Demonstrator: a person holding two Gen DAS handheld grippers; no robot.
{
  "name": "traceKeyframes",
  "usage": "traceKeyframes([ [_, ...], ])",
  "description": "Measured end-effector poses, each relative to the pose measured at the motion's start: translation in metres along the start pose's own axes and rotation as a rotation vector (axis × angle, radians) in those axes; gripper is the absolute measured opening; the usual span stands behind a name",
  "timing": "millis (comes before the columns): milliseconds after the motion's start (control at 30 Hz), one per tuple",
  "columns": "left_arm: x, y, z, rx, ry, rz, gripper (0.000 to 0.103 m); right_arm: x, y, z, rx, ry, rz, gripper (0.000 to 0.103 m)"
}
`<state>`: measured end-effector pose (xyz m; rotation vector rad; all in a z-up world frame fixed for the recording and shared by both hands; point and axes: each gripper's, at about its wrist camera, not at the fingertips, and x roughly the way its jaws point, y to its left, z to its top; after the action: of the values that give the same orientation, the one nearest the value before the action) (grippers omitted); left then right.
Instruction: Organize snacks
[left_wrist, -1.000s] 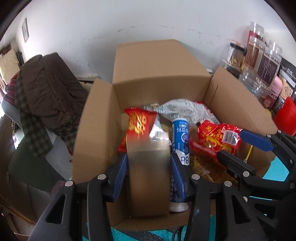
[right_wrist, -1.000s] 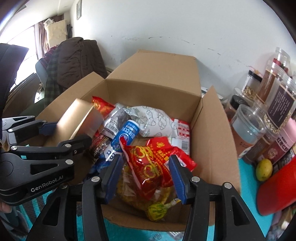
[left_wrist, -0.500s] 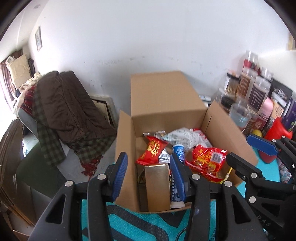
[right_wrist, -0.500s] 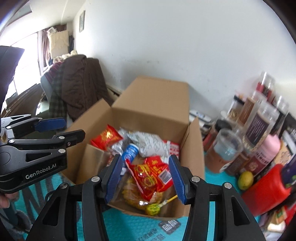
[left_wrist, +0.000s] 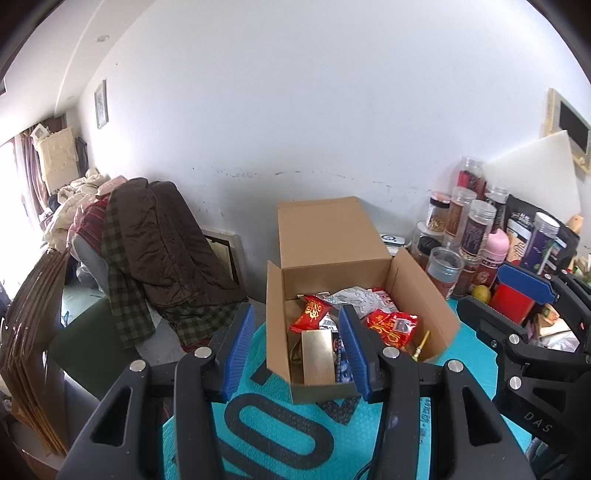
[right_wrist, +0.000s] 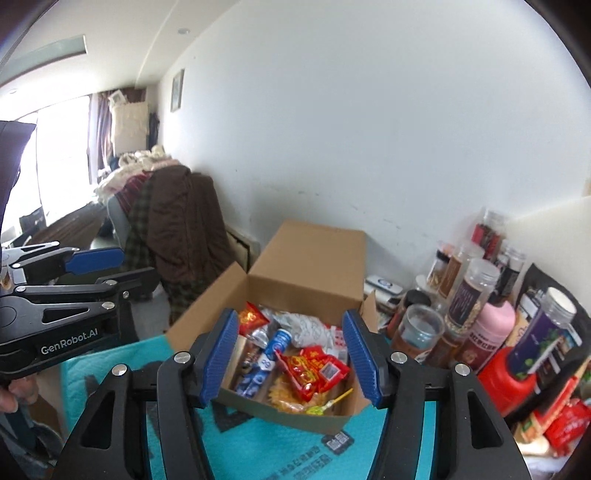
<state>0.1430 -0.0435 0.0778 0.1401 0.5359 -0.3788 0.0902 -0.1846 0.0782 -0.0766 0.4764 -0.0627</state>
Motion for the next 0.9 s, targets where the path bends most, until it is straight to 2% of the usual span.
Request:
traceKeyframes([
  [100,-0.021,-0.002,-0.008,0.0,-0.022,-0.014,0.047,-0.02,0.004,-0.004,0.01,-0.018,-0.005,0.068],
  [267,-0.048,-0.006,-0.026,0.004,-0.03,-0.029,0.047,-0.053,0.01,-0.017,0.031,-0.032,-0.025,0.068],
  [467,-0.071,-0.011,-0.052,0.009,-0.024,-0.052,0.047,-0.08,0.018,-0.037,0.049,-0.021,-0.046,0.077],
  [700,-0.085,-0.01,-0.085,-0.007,0.013,-0.068,0.047,-0.094,0.027,-0.065,0.074,0.012,-0.047,0.077],
  [900,-0.081,-0.007,-0.108,-0.017,0.061,-0.074,0.047,-0.096,0.032,-0.089,0.105,0.045,-0.047,0.077],
])
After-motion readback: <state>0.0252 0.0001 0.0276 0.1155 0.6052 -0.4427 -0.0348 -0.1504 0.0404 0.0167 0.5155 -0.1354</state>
